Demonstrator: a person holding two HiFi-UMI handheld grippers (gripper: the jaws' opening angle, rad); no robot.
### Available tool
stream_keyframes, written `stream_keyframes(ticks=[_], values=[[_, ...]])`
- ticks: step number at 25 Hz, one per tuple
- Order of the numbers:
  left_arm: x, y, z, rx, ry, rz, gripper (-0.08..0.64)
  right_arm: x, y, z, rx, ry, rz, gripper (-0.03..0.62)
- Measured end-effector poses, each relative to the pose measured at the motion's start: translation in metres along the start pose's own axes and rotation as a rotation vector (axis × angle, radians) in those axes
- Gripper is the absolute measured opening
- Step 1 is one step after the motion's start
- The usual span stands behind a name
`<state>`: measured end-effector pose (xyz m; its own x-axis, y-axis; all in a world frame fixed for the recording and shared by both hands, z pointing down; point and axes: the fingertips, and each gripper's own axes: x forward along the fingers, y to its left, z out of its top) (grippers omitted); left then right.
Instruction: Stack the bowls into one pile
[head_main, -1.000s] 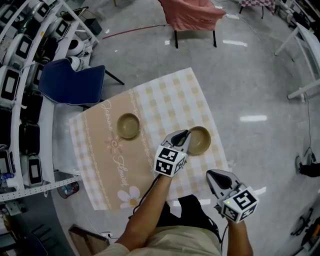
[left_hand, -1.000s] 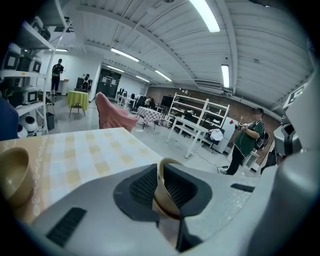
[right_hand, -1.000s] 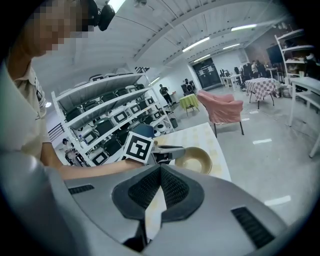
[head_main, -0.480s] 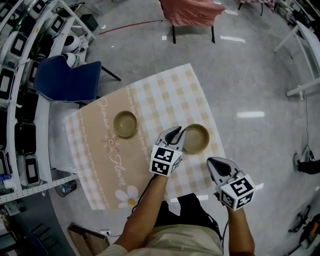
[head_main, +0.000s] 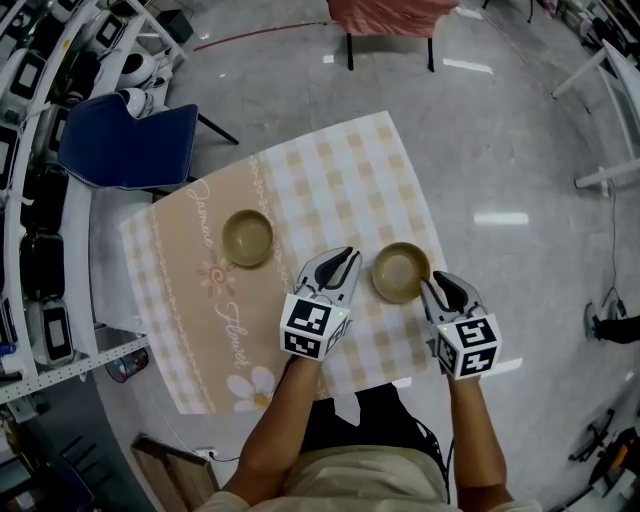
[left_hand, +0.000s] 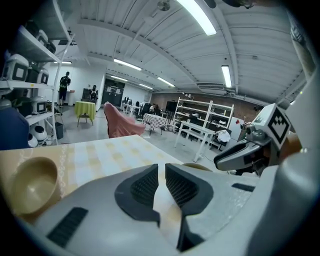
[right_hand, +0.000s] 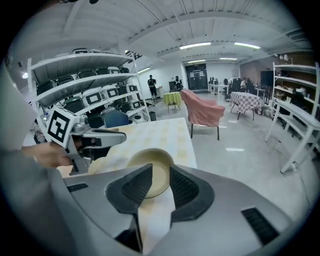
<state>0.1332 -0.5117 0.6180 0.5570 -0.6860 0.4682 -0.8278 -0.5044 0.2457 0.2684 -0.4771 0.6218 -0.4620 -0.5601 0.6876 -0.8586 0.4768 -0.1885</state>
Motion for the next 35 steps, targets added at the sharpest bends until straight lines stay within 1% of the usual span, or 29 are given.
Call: stream_keyframes(ticks=[1, 2, 6, 11, 12, 14, 16, 18, 22, 24, 27, 29, 30, 33, 35], values=[[-0.005, 0.003, 0.002, 0.006, -0.009, 0.009, 0.044, 0.005, -0.004, -0.002, 0.004, 0.006, -0.011, 0.114], [-0.01, 0.007, 0.004, 0.012, -0.018, 0.018, 0.044, 0.009, -0.007, -0.003, 0.008, 0.011, -0.02, 0.118], [-0.034, 0.029, 0.009, 0.03, -0.051, 0.064, 0.044, 0.024, -0.016, -0.008, 0.017, 0.026, -0.041, 0.118], [-0.069, 0.055, 0.011, 0.055, -0.079, 0.128, 0.031, 0.04, -0.018, -0.021, 0.043, 0.062, -0.042, 0.117], [-0.077, 0.06, 0.01, 0.063, -0.081, 0.141, 0.025, 0.041, -0.018, -0.022, 0.053, 0.059, -0.049, 0.079], [-0.092, 0.071, 0.007, 0.076, -0.085, 0.16, 0.011, 0.043, -0.017, -0.019, 0.081, 0.041, -0.049, 0.029], [-0.106, 0.079, 0.009, 0.075, -0.098, 0.171, 0.006, 0.043, -0.012, -0.013, 0.116, 0.024, -0.031, 0.021], [-0.121, 0.087, 0.012, 0.063, -0.108, 0.187, 0.006, 0.042, -0.006, -0.005, 0.125, 0.016, -0.014, 0.018], [-0.161, 0.108, 0.008, 0.051, -0.114, 0.242, 0.006, 0.039, 0.013, 0.015, 0.115, 0.005, 0.018, 0.017], [-0.178, 0.116, 0.013, 0.053, -0.125, 0.265, 0.006, 0.034, 0.021, 0.027, 0.111, -0.009, 0.026, 0.018], [-0.202, 0.111, 0.036, 0.06, -0.147, 0.299, 0.006, 0.01, 0.026, 0.056, 0.09, -0.034, 0.043, 0.017], [-0.23, 0.109, 0.053, 0.056, -0.165, 0.327, 0.006, -0.005, 0.042, 0.08, 0.064, -0.043, 0.063, 0.017], [-0.245, 0.114, 0.055, 0.054, -0.175, 0.343, 0.005, -0.004, 0.055, 0.086, 0.052, -0.046, 0.075, 0.017], [-0.277, 0.147, 0.037, 0.052, -0.193, 0.384, 0.006, 0.026, 0.094, 0.088, 0.03, -0.054, 0.107, 0.017], [-0.297, 0.158, 0.029, 0.044, -0.2, 0.406, 0.005, 0.036, 0.115, 0.093, 0.014, -0.058, 0.124, 0.018]])
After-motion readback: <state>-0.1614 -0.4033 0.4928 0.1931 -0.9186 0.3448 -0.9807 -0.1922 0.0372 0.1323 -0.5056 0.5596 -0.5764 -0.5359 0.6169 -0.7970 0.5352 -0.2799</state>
